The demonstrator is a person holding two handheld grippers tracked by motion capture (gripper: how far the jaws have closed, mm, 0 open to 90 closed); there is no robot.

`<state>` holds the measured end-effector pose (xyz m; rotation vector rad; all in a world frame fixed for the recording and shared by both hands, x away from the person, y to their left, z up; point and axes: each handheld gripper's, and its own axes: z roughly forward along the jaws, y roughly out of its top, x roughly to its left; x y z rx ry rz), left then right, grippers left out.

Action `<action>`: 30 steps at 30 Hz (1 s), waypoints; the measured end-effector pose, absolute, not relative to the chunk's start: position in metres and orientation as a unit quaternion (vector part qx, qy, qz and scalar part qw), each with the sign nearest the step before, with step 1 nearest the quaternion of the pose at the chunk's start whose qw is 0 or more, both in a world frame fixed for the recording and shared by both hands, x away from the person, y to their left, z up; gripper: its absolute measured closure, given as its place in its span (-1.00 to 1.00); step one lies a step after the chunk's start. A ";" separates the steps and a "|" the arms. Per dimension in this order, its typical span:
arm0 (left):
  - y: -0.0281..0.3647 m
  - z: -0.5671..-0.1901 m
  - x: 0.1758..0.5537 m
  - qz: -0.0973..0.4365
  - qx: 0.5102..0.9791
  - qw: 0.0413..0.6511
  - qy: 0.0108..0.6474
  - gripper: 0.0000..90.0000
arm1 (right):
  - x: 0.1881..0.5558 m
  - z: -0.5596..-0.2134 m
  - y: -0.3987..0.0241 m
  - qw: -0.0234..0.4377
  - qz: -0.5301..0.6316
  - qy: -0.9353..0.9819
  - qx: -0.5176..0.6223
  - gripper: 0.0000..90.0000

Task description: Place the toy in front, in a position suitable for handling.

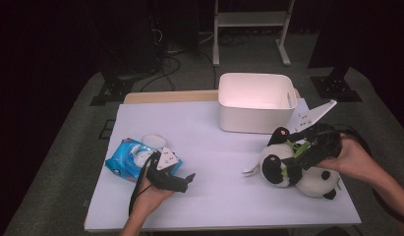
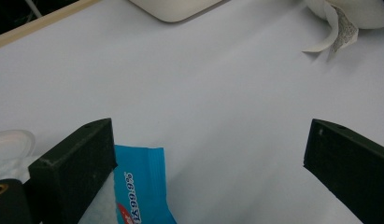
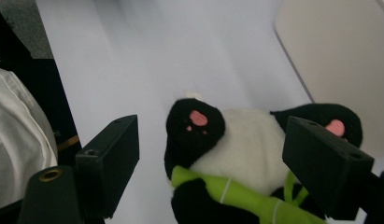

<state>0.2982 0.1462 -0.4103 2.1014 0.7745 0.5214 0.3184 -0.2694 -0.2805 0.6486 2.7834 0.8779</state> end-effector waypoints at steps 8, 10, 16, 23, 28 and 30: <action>0.146 -0.411 0.299 0.206 0.836 0.405 0.307 -0.97 | 0.325 -0.285 -0.287 0.076 0.278 0.929 0.233 -0.60; 0.146 -0.412 0.299 0.205 0.837 0.404 0.307 -0.97 | 0.326 -0.287 -0.291 0.075 0.275 0.928 0.238 -0.60; 0.144 -0.412 0.299 0.204 0.836 0.407 0.307 -0.97 | 0.330 -0.290 -0.301 0.084 0.263 0.928 0.252 -0.60; 0.144 -0.413 0.299 0.203 0.836 0.407 0.308 -0.97 | 0.335 -0.293 -0.312 0.086 0.256 0.925 0.266 -0.60; 0.144 -0.413 0.299 0.202 0.837 0.405 0.307 -0.97 | 0.340 -0.301 -0.318 0.082 0.249 0.924 0.278 -0.60; 0.144 -0.413 0.299 0.202 0.837 0.405 0.307 -0.97 | 0.341 -0.303 -0.319 0.080 0.245 0.925 0.280 -0.56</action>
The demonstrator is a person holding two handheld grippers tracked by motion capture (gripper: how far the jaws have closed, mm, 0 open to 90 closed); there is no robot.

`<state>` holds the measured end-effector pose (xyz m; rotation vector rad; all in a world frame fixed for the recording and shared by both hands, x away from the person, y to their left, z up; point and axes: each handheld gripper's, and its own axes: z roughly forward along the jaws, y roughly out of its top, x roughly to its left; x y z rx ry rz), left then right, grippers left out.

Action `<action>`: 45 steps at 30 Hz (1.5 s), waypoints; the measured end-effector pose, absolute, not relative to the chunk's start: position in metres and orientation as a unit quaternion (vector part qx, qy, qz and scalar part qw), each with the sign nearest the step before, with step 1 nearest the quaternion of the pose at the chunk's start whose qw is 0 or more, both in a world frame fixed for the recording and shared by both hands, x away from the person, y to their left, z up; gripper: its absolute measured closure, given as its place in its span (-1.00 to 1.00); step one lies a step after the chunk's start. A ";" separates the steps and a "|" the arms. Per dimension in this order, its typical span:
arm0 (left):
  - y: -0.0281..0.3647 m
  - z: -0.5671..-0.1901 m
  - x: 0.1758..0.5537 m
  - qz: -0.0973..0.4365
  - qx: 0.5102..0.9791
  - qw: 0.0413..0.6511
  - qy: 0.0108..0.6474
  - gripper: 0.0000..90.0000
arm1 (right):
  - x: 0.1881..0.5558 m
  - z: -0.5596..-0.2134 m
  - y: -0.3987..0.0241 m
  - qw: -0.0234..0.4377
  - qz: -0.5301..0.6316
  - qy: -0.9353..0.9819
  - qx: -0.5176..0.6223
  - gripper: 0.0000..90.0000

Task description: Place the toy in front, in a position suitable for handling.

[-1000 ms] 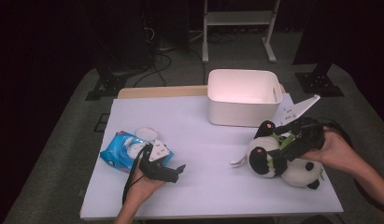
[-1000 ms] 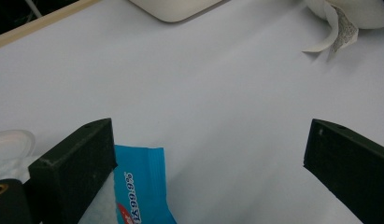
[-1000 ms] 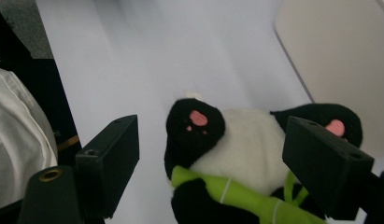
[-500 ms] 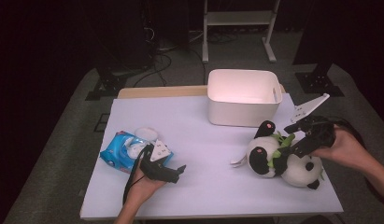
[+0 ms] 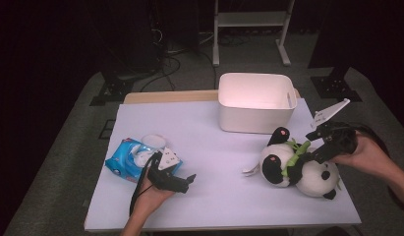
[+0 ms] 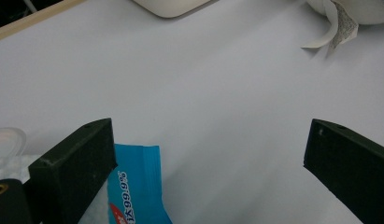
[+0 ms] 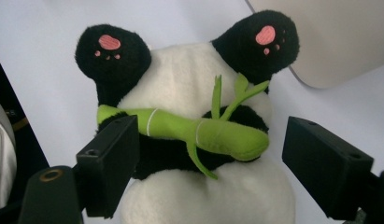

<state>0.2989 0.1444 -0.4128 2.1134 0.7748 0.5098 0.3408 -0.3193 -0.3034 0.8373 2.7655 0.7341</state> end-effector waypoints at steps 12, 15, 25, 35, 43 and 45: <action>0.144 -0.413 0.299 0.200 0.838 0.404 0.308 -0.97 | 0.342 -0.311 -0.323 0.077 0.243 0.925 0.281 -0.26; 0.144 -0.414 0.299 0.200 0.838 0.404 0.307 -0.97 | 0.342 -0.311 -0.324 0.077 0.244 0.927 0.275 -0.18; 0.144 -0.413 0.299 0.200 0.838 0.403 0.308 -0.97 | 0.338 -0.308 -0.326 0.083 0.250 0.929 0.261 0.37; 0.145 -0.413 0.298 0.200 0.838 0.403 0.310 -0.97 | 0.332 -0.303 -0.326 0.085 0.255 0.930 0.250 0.67; 0.144 -0.413 0.297 0.201 0.839 0.400 0.309 -0.97 | 0.329 -0.297 -0.329 0.093 0.264 0.930 0.238 0.71; 0.144 -0.413 0.296 0.200 0.838 0.403 0.310 -0.97 | 0.327 -0.294 -0.330 0.102 0.265 0.930 0.232 0.72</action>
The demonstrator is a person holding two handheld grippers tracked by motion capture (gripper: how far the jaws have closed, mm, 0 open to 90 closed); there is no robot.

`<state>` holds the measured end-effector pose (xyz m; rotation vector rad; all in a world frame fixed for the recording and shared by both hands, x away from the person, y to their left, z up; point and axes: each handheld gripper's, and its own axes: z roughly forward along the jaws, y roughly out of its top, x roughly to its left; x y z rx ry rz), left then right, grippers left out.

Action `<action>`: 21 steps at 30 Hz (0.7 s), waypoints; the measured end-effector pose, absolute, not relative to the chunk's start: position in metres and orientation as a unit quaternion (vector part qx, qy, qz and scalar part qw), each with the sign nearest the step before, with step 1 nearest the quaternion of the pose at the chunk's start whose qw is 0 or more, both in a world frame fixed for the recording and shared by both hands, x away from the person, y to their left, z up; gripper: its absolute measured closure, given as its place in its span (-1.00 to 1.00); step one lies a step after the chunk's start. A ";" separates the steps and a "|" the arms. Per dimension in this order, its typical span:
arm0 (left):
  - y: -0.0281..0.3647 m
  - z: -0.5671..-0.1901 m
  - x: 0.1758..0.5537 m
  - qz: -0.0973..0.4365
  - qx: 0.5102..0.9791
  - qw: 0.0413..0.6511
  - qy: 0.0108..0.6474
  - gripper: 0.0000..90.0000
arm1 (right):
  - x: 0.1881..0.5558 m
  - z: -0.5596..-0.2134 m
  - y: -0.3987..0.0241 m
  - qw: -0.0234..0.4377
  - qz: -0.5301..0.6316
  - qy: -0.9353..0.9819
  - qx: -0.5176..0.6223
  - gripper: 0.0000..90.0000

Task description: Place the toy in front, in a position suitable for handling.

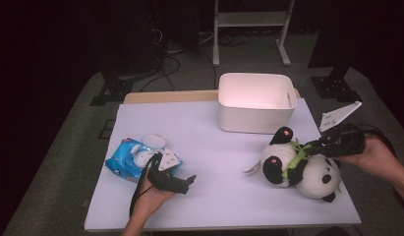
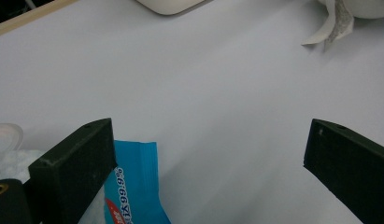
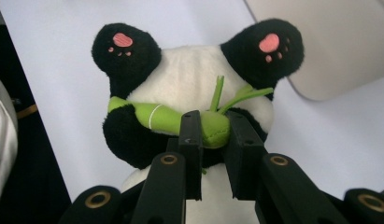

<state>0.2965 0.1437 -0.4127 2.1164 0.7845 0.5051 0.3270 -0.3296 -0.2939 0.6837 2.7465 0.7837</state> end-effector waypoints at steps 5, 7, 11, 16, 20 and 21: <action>0.143 -0.412 0.296 0.202 0.837 0.404 0.309 -0.97 | 0.321 -0.285 -0.329 0.115 0.274 0.929 0.221 0.72; 0.143 -0.412 0.296 0.201 0.838 0.403 0.308 -0.97 | 0.320 -0.279 -0.328 0.120 0.281 0.927 0.219 0.72; 0.142 -0.413 0.296 0.201 0.836 0.405 0.310 -0.97 | 0.318 -0.268 -0.323 0.125 0.290 0.926 0.207 0.72; 0.143 -0.413 0.296 0.202 0.838 0.401 0.309 -0.97 | 0.319 -0.258 -0.309 0.124 0.293 0.929 0.188 0.72; 0.144 -0.412 0.297 0.203 0.837 0.403 0.311 -0.97 | 0.320 -0.250 -0.294 0.126 0.293 0.932 0.171 0.72; 0.144 -0.412 0.297 0.203 0.837 0.403 0.311 -0.97 | 0.320 -0.248 -0.291 0.126 0.294 0.932 0.168 0.72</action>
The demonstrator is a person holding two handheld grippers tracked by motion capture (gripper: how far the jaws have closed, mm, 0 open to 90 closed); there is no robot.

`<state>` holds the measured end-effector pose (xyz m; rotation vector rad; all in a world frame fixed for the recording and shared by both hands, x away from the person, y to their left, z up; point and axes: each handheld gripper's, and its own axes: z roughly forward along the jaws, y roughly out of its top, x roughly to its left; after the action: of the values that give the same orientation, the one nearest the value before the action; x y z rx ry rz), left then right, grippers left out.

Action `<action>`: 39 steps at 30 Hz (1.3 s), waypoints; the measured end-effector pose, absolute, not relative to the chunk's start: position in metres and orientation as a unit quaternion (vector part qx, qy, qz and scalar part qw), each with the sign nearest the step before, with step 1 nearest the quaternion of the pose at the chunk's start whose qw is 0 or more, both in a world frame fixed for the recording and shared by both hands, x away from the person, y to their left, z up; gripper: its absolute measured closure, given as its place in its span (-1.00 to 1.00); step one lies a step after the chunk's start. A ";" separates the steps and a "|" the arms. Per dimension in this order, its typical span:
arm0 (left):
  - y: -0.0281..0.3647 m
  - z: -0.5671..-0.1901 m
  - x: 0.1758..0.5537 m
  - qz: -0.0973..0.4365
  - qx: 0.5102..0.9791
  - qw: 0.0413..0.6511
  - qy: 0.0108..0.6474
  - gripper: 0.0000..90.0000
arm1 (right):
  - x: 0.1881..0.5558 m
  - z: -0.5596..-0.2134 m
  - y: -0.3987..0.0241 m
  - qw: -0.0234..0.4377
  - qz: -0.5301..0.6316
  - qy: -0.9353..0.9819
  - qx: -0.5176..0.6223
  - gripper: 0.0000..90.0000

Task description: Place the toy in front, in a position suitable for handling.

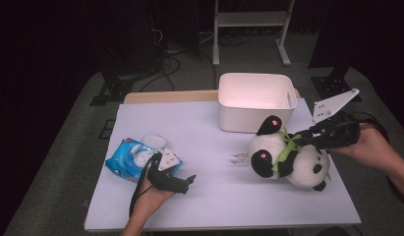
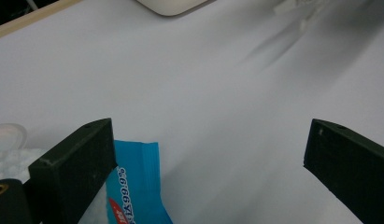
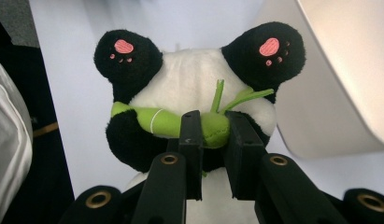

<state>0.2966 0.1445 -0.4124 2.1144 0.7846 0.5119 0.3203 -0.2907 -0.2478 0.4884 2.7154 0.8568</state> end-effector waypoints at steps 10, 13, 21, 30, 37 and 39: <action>0.146 -0.412 0.297 0.204 0.835 0.404 0.313 -0.97 | 0.328 -0.235 -0.250 0.122 0.296 0.939 0.125 0.72; 0.147 -0.412 0.297 0.205 0.835 0.403 0.313 -0.97 | 0.331 -0.235 -0.236 0.120 0.294 0.942 0.110 0.72; 0.150 -0.411 0.297 0.204 0.835 0.402 0.315 -0.97 | 0.339 -0.244 -0.203 0.102 0.289 0.948 0.083 0.72; 0.152 -0.411 0.297 0.204 0.834 0.404 0.316 -0.97 | 0.342 -0.257 -0.178 0.085 0.277 0.955 0.059 0.71; 0.152 -0.411 0.298 0.202 0.834 0.405 0.317 -0.97 | 0.344 -0.280 -0.160 0.056 0.263 0.962 0.052 0.71; 0.152 -0.411 0.298 0.202 0.834 0.405 0.317 -0.97 | 0.346 -0.290 -0.155 0.045 0.254 0.965 0.050 0.70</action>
<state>0.2976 0.1517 -0.4110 2.1043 0.7995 0.5102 0.3459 -0.1554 -0.2900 0.1528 2.9482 0.7764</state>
